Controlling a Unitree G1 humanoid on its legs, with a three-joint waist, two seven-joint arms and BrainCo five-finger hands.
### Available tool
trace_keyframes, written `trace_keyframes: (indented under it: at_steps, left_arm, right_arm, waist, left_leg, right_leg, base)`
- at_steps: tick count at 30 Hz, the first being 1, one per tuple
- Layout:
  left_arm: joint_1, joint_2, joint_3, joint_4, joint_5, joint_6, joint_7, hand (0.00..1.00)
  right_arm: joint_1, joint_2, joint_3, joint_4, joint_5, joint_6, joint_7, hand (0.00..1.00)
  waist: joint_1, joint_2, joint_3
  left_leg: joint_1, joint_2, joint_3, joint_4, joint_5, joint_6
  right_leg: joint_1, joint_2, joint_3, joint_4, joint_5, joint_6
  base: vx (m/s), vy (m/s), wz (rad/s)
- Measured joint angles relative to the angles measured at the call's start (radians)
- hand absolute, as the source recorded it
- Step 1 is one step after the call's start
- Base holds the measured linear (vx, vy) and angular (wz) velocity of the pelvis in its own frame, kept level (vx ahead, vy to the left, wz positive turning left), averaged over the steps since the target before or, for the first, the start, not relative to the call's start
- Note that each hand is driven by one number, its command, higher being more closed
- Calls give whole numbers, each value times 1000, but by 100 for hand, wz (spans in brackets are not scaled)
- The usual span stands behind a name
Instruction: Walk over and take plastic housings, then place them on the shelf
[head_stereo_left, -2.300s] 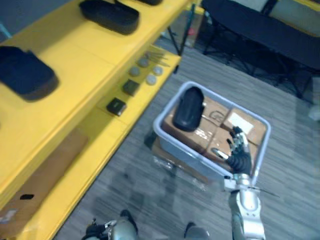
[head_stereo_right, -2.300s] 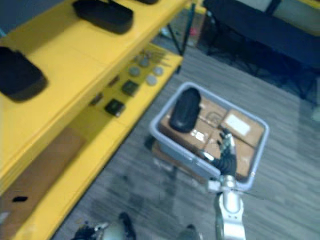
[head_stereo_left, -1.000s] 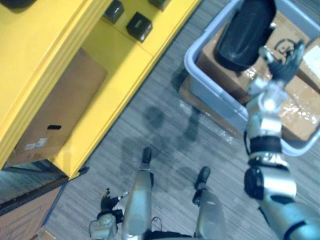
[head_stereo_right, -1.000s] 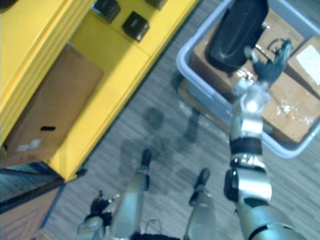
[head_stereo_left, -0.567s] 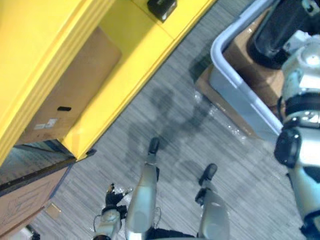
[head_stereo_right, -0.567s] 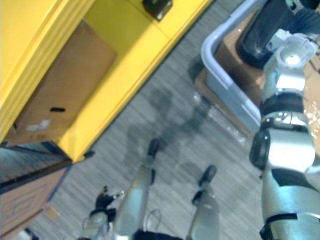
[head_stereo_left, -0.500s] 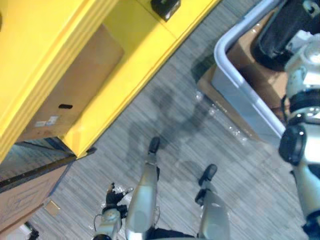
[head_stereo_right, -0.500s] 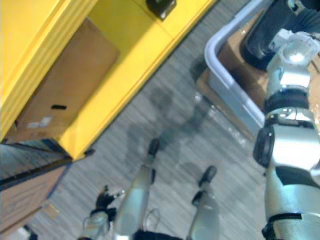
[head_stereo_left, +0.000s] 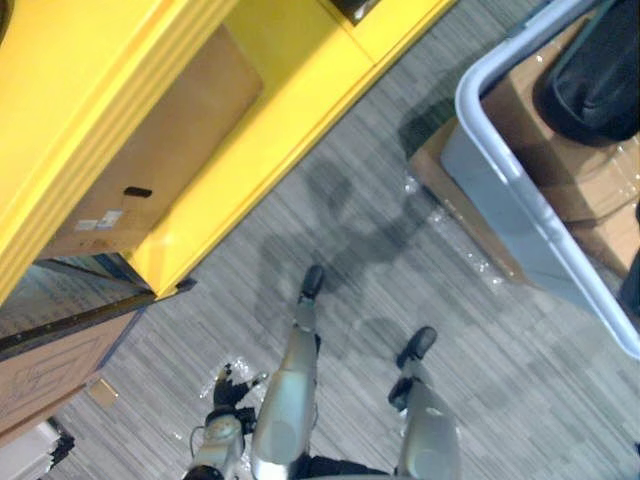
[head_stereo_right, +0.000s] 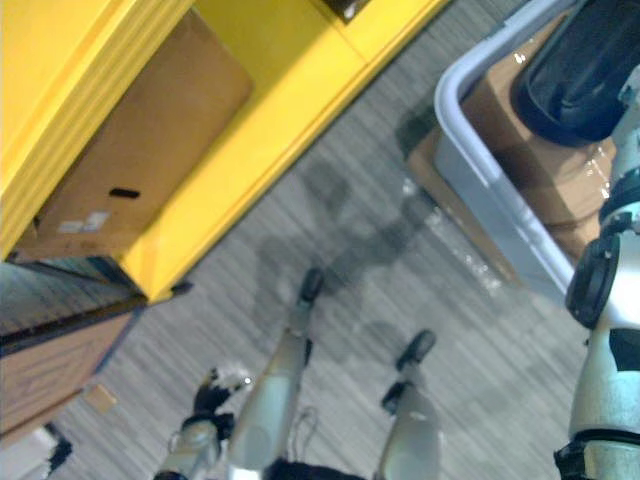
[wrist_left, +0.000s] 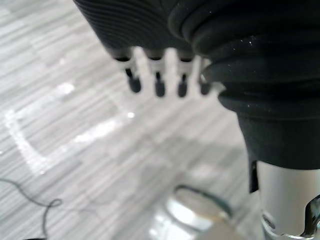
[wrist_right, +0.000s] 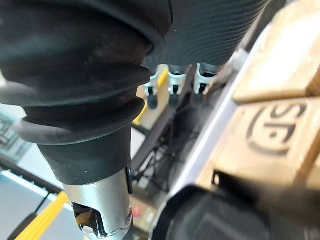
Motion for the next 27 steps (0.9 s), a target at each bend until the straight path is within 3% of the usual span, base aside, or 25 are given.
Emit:
trace_keyframes:
  at_steps: [7,21,27]
  left_arm:
    - [-67,-11,-9,-85,-34,-49,18,0]
    - [-78,-15,-61,-106,-50,-55,9,0]
    - [-92,-15,-61,-108,-50,-54,-14,0]
  right_arm:
    - [18,-6,18,47,2,0,-6,0]
    - [49,-10,82,121,12,15,76,0]
    - [63,-10,107,126,23,33,163,0]
  waist:
    - [-3,0,0]
    - [1,0,0]
    - [11,1,0]
  left_leg:
    - [0,1,1,-1,0,0]
    - [-17,3,2,-5,2,1]
    - [-53,-2,-12,-26,21,1]
  right_leg:
    - [-2,0,1,0,6,-3]
    - [-21,1,1,-1,7,-2]
    - [-52,1,-11,-10,8,-1]
  base:
    - [-9,55,-1]
    - [-18,52,-1]
    - [-19,54,8]
